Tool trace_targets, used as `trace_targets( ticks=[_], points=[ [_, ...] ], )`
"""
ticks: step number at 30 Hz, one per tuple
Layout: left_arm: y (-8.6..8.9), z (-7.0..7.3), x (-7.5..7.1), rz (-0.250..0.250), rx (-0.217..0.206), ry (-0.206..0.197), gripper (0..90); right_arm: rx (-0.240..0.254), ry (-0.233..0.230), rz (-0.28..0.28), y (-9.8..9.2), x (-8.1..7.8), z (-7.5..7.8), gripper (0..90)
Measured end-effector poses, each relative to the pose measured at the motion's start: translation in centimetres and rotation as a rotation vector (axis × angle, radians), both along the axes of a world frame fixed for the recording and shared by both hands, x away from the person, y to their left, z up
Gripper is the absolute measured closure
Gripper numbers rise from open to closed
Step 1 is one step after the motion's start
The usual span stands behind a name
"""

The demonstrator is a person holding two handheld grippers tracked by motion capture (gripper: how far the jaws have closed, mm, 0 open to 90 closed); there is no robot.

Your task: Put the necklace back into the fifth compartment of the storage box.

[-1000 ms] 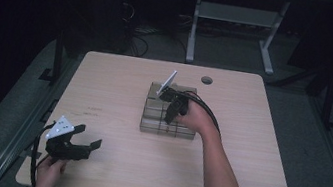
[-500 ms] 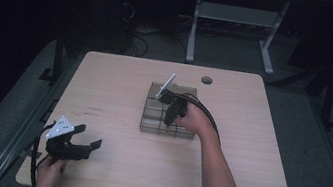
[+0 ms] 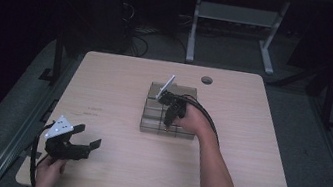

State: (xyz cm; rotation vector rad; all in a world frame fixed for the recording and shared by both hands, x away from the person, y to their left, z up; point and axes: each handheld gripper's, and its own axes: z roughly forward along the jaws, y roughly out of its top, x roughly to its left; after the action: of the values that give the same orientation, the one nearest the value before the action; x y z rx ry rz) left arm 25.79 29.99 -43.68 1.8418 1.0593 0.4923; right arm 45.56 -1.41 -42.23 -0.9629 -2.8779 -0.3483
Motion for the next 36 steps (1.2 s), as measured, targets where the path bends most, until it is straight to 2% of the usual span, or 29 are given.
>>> trace_targets(
  ticks=[4, 14, 26, 32, 36],
  points=[
    [0.2, 0.0, 0.0, 0.012, -0.010, 0.003, 14.3, 0.006, 0.001, -0.005, -0.1, 0.0, -0.2, 86.0],
    [-0.1, 0.0, 0.1, 0.003, 0.003, 0.006, 14.3, 0.024, -0.002, -0.009, -0.8, -0.1, 0.1, 81.9],
    [-0.1, 0.0, 0.2, 0.006, 0.000, 0.008, 14.3, 0.069, -0.014, -0.014, -2.1, -0.9, 1.7, 75.5],
    [0.0, 0.0, 0.2, 0.013, -0.007, 0.009, 14.3, 0.097, -0.023, -0.011, -2.6, -1.2, 2.0, 64.2],
    [-0.1, 0.0, 0.2, 0.002, -0.011, 0.009, 14.3, 0.112, -0.034, -0.011, -2.9, -1.6, 2.1, 62.5]
  ],
)
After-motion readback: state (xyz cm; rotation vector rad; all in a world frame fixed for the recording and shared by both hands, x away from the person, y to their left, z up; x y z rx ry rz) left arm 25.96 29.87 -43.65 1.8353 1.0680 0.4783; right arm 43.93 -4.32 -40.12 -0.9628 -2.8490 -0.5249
